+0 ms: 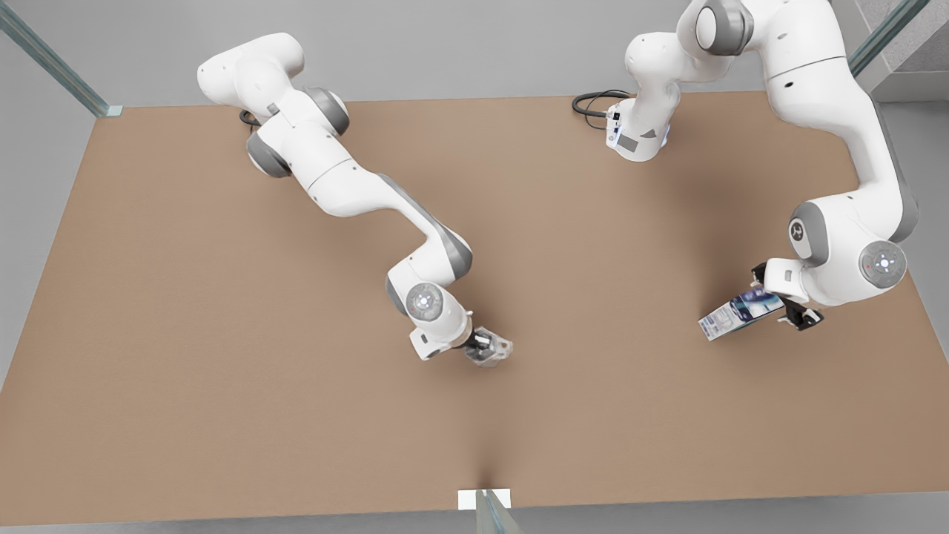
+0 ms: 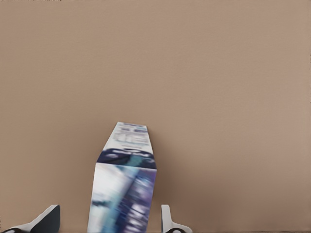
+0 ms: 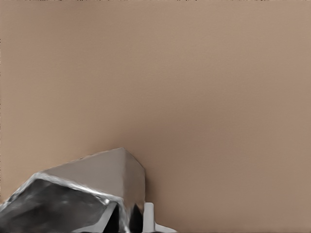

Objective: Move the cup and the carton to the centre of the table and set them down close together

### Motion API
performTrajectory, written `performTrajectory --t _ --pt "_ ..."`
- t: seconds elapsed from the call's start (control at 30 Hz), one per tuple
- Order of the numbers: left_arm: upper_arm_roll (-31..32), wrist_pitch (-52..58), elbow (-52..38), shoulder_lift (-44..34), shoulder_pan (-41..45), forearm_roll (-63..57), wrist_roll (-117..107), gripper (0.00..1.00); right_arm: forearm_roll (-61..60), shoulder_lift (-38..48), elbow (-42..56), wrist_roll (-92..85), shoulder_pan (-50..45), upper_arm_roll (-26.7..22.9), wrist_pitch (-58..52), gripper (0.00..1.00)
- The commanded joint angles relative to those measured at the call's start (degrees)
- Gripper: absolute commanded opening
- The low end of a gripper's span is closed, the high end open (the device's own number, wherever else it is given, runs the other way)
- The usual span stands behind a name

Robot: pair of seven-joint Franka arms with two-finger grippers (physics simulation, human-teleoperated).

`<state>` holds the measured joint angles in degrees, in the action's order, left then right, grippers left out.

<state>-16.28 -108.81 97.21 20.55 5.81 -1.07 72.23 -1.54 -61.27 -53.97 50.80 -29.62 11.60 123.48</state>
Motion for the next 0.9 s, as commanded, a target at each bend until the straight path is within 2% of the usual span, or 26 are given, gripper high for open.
performTrajectory --t 0.0,0.33,0.5,0.53,0.6,0.73,0.83,0.87 --pt "-0.1 0.0 0.0 0.1 0.0 0.0 1.2 1.0 0.0 0.0 0.0 0.0 0.0 0.0 0.0 0.98" --pt "-0.1 -2.9 -0.1 3.4 -3.1 0.6 6.0 1.0 0.0 0.1 -0.2 -0.1 0.1 -0.1 0.0 1.0" --pt "-0.2 -3.1 -0.1 3.3 -3.1 0.7 7.0 1.0 -0.3 4.7 -0.9 -0.3 0.4 0.0 -2.4 1.0" --pt "-0.2 -2.9 -0.1 3.2 -3.1 0.7 7.0 1.0 -0.1 6.6 -1.5 -0.3 0.9 0.0 -3.2 1.0" --pt "-0.4 -2.6 -0.1 2.8 -3.1 0.7 7.0 1.0 0.9 13.7 -9.2 -0.7 3.6 -0.3 -3.8 1.0" --pt "-0.5 -2.5 -0.1 2.7 -3.0 0.7 7.0 1.0 1.3 36.0 -33.0 -22.8 20.4 -0.6 -8.9 1.0" --pt "-1.3 -2.6 -0.1 2.7 -3.1 0.7 7.1 1.0 2.1 44.0 -34.8 -40.1 30.4 -1.3 -19.4 1.0" --pt "-1.3 -2.6 -0.2 2.7 -3.1 0.7 7.1 1.0 2.1 47.2 -35.2 -43.8 30.7 -4.7 -22.2 1.0"
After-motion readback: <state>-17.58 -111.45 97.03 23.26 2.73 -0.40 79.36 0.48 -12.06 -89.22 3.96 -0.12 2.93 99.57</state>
